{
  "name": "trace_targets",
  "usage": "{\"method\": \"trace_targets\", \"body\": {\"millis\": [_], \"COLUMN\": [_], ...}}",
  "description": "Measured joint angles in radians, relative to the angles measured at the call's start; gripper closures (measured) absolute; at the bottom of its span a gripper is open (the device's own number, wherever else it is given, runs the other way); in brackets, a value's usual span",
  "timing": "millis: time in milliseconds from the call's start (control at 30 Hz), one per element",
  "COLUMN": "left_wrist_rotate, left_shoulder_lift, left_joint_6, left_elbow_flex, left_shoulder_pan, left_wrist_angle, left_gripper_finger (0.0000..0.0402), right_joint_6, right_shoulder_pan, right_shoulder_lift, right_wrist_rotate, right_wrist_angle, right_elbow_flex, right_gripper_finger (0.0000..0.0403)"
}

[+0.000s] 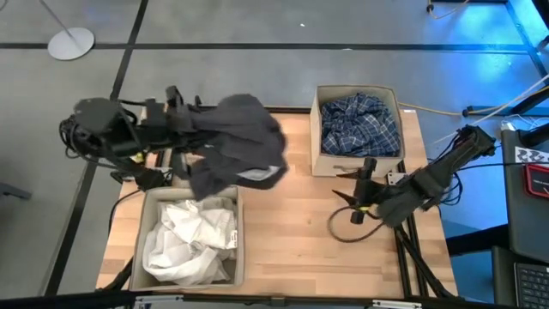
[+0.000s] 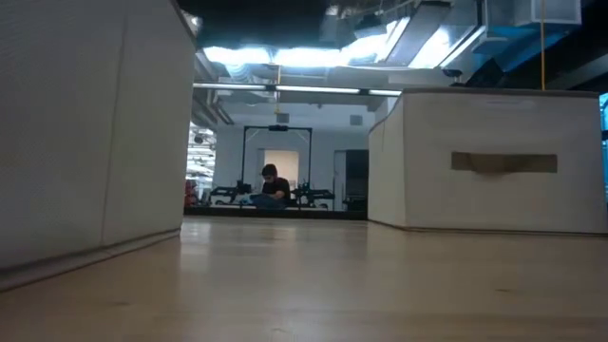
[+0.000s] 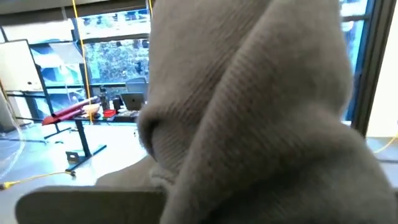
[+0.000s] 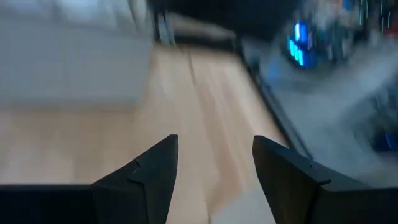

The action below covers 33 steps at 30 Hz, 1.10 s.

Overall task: Sort clothes
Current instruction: Put the black shorts into the top brown laundry bin

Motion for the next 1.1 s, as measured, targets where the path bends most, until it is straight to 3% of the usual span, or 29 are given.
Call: {"method": "trace_targets", "body": {"millis": [133,267,367,567,733,933,1100], "left_wrist_rotate": [0.058,0.157,0.251,0.422,0.536,0.574,0.574], "left_shoulder_lift": [0.047,0.105,0.146,0.238,0.28,0.307,0.324], "left_joint_6": [0.006,0.006,0.016,0.058,0.082,0.088,0.094], "left_elbow_flex": [0.0,0.0,0.0,0.0,0.0,0.0,0.0], "left_shoulder_pan": [0.042,0.093,0.136,0.203,0.221,0.232,0.235], "left_wrist_angle": [-0.021,-0.041,-0.034,-0.03,0.014,0.018,0.027], "left_gripper_finger": [0.0332,0.0332,0.0332,0.0332,0.0332,0.0332,0.0332], "right_joint_6": [-0.319,-0.59,-0.705,-0.721,-0.672,-0.575,-0.493], "right_shoulder_pan": [0.0,-0.002,-0.022,-0.123,-0.215,-0.312,-0.353], "right_shoulder_lift": [-0.039,-0.055,-0.055,-0.052,-0.049,-0.009,0.052], "right_wrist_rotate": [-0.013,-0.102,-0.191,-0.371,-0.447,-0.609,-0.651], "right_wrist_angle": [0.239,0.459,0.563,0.583,0.578,0.574,0.58], "right_elbow_flex": [0.098,0.156,0.183,0.196,0.196,0.196,0.196], "right_gripper_finger": [0.0189,0.0189,0.0189,0.0189,0.0169,0.0104,0.0073]}}
